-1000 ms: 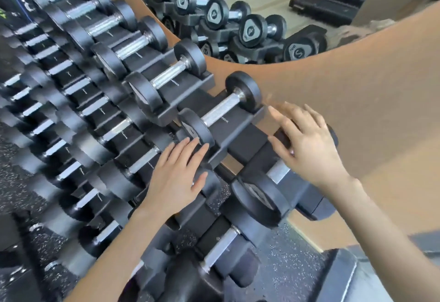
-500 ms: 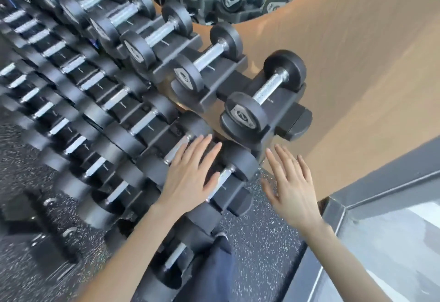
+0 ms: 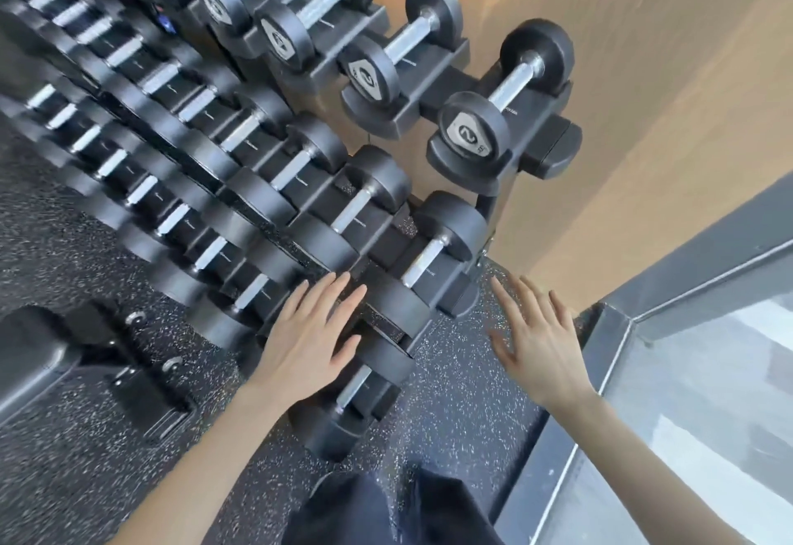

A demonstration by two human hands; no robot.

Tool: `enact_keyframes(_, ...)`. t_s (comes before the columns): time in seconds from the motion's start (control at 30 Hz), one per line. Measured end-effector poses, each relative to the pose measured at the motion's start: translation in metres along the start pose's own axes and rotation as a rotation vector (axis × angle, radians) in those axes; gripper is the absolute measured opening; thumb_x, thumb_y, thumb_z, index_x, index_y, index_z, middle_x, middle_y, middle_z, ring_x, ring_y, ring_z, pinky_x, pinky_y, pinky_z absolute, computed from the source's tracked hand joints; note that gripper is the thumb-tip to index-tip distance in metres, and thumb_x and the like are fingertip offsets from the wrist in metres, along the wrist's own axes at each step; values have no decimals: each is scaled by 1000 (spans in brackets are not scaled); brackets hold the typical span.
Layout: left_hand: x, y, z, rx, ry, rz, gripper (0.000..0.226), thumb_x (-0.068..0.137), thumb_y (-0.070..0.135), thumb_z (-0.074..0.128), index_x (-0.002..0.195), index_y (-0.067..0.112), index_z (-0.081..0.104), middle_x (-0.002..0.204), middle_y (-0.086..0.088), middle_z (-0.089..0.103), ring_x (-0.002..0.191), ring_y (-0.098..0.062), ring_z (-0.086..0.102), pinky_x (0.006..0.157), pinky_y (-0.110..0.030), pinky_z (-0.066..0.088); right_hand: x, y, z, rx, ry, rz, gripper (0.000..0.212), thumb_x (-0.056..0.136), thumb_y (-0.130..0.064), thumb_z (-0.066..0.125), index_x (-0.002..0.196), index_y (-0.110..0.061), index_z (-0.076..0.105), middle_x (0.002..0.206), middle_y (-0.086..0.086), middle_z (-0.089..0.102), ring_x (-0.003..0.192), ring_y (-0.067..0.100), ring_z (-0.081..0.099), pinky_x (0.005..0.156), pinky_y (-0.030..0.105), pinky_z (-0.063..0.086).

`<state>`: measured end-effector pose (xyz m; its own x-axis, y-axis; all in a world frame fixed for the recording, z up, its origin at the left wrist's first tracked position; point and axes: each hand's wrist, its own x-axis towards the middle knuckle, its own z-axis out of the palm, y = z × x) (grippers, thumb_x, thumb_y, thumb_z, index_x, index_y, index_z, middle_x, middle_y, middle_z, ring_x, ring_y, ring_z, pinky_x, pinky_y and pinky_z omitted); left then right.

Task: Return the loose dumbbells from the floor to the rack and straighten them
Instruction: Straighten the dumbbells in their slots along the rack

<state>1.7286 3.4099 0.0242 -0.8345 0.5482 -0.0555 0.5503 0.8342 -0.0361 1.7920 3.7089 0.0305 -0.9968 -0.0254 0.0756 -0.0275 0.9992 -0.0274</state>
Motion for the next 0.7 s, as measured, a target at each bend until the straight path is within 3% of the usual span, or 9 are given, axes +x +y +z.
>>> enact_keyframes(0.2,10,-29,-8,-31,94,115,59,89,45,34,140,17,43,145,-9,43,135,-26,38,110,-45,26,9,-39,-8,46,26,3,68,82,-29,64,141,-12,35,141,14,42,132,30,39,106,49,32)
enact_keyframes(0.33,23,-67,-23,-31,145,246,59,89,43,37,141,16,43,144,-11,43,134,-27,39,108,-47,34,18,-81,-14,46,53,93,68,82,-29,64,141,-12,36,142,14,41,131,31,40,106,49,32)
enact_keyframes(0.5,41,-108,-35,-19,194,406,58,90,42,36,141,15,43,145,-11,42,135,-27,39,109,-47,33,30,-125,-27,44,159,204,70,82,-24,66,141,-12,33,140,15,43,127,31,44,104,49,35)
enact_keyframes(0.7,65,-115,-38,-55,223,490,58,89,42,35,141,16,43,146,-10,42,135,-26,38,109,-47,33,45,-127,-41,31,161,274,71,82,-23,67,142,-12,31,144,14,39,126,32,44,105,48,32)
